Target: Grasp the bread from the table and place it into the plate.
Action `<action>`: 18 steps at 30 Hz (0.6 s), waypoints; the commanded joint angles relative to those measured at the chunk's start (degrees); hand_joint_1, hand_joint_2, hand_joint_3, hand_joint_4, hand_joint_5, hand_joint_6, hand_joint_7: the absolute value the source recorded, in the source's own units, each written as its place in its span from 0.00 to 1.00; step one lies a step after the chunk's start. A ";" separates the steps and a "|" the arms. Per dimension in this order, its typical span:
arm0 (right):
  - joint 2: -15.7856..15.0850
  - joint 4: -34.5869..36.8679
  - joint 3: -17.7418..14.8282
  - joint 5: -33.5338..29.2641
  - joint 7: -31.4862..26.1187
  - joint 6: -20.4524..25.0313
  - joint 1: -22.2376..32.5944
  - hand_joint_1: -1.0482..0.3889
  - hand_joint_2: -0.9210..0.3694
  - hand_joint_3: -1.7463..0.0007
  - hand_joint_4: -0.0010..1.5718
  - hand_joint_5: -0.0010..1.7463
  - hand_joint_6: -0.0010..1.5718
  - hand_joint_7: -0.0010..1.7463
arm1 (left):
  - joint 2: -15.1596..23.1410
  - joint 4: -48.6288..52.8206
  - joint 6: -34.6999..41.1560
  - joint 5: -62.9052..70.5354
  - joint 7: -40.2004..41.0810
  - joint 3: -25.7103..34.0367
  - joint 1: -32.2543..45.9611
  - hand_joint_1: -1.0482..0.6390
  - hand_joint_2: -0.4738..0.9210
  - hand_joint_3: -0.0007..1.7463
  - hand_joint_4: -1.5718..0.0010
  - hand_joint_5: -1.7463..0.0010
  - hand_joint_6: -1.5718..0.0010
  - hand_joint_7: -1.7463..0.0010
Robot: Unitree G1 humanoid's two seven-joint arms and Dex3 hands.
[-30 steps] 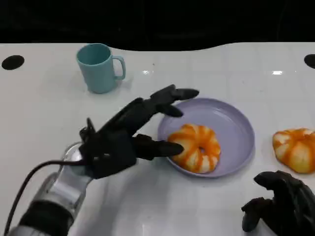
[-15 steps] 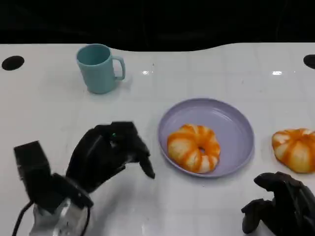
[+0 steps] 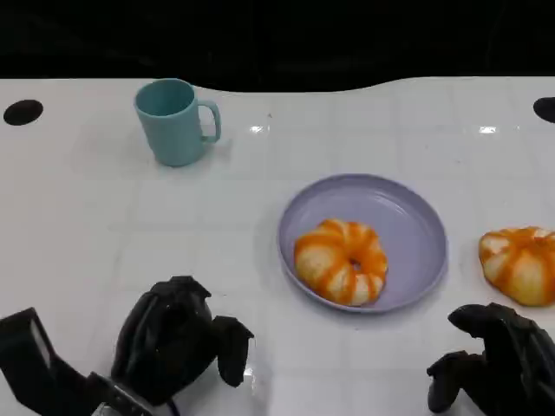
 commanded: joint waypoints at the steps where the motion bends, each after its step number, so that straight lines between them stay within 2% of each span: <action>1: -0.52 -1.30 0.17 -0.19 -1.10 0.03 0.94 0.31 0.00 0.84 1.00 0.35 1.00 0.14 | 0.51 0.00 1.71 -0.13 -1.79 1.44 0.93 0.00 0.90 0.00 0.00 0.46 0.00 0.67; 9: -0.42 -0.80 0.20 0.16 -0.59 -0.24 0.65 0.32 0.00 0.83 1.00 0.35 1.00 0.13 | 0.60 -0.76 4.73 -0.16 -2.47 2.59 1.91 0.00 0.89 0.00 0.01 0.43 0.00 0.64; 14: -0.40 -0.59 0.18 0.26 -0.17 -0.30 0.56 0.31 0.00 0.84 1.00 0.35 1.00 0.13 | 0.12 -0.63 3.71 0.57 -2.53 3.07 1.98 0.00 0.89 0.00 0.01 0.43 0.00 0.63; 18: -0.26 -0.48 0.13 0.17 -0.68 -0.02 0.69 0.31 0.00 0.84 1.00 0.35 1.00 0.14 | 0.48 1.51 2.51 1.30 -4.75 3.00 1.30 0.00 0.90 0.00 0.03 0.42 0.00 0.66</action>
